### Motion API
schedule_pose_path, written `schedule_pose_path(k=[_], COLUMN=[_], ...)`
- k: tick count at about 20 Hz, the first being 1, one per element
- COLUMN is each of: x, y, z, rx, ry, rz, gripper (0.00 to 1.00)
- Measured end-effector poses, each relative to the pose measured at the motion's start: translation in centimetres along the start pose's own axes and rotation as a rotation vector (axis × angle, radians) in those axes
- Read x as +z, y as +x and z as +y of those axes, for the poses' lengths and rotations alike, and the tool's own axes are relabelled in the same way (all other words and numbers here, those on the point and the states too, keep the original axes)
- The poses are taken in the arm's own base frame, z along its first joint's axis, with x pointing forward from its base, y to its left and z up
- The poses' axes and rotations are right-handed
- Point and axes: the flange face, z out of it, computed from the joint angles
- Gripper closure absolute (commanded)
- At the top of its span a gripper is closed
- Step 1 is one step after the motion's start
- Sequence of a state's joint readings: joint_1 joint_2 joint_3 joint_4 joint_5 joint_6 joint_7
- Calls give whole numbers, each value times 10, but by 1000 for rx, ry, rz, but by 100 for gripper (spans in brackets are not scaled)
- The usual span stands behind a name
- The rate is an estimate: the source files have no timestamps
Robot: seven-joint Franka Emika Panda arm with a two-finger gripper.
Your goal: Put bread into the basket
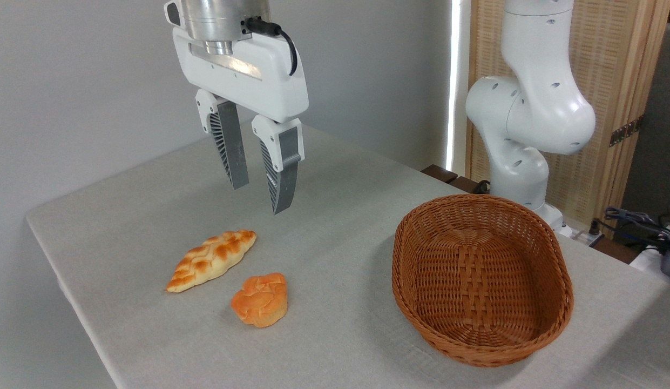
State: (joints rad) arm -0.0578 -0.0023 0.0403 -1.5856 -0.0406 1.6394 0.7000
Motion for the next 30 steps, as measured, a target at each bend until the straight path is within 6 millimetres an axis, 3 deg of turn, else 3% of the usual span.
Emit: schedule_pose_path(k=[6,12,16,21,30], x=[2,13,42,106,156], y=[2,22,33,38,34], z=[1,9,10,6,15], rx=[4,24,35,31,57], ry=[-3,-5,-15,-39,-35], rz=[-1,64,52,15,-38], gripper=[0,0,0,0,0])
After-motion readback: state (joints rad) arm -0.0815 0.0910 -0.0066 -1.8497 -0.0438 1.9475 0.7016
